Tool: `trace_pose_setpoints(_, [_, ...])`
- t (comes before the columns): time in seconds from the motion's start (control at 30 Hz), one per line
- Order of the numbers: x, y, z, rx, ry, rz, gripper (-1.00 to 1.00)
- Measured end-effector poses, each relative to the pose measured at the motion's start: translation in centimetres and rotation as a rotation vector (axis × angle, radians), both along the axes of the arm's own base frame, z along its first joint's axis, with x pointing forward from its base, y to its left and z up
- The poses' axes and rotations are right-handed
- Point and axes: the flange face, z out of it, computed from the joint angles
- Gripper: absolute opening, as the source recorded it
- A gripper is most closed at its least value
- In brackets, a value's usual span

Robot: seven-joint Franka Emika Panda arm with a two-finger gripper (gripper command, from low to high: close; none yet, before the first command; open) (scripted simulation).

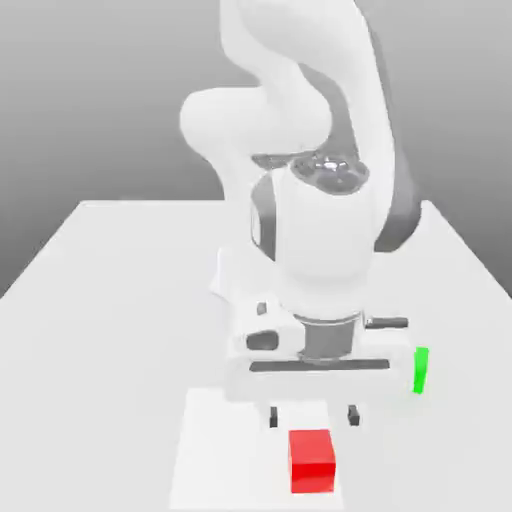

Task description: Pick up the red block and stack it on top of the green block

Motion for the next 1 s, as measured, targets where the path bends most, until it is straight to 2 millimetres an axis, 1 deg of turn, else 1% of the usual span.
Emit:
trace_pose_setpoints(0.03, [-0.1, 0.0, -1.3, 0.000, 0.001, 0.000, 0.00])
trace_pose_setpoints(0.07, [-0.1, 0.0, -2.4, 0.000, 0.002, 0.000, -1.00])
trace_pose_setpoints(0.23, [-0.1, 0.0, -2.4, 0.000, 0.001, 0.000, -1.00])
trace_pose_setpoints(0.27, [-0.2, 0.0, -2.9, 0.000, 0.001, 0.001, -1.00])
trace_pose_setpoints(0.3, [-0.1, 0.0, -2.6, 0.000, 0.001, 0.000, -1.00])
trace_pose_setpoints(0.37, [-0.1, 0.0, -0.8, 0.000, 0.002, 0.000, -1.00])
trace_pose_setpoints(0.47, [-0.2, 0.1, 2.7, 0.000, 0.002, 0.004, -1.00])
trace_pose_setpoints(0.5, [-0.6, 0.9, 3.4, 0.001, 0.002, 0.043, -1.00])
trace_pose_setpoints(0.6, [-2.8, 4.3, 4.5, 0.005, 0.002, 0.227, -1.00])
trace_pose_setpoints(0.7, [-5.8, 8.5, 5.3, 0.007, 0.002, 0.447, -1.00])
trace_pose_setpoints(0.8, [-8.9, 11.6, 5.9, 0.007, 0.003, 0.653, -1.00])
trace_pose_setpoints(0.87, [-10.9, 13.1, 6.3, 0.007, 0.003, 0.782, -1.00])
trace_pose_setpoints(1.0, [-14.9, 15.1, 6.9, 0.004, 0.003, 1.029, -1.00])
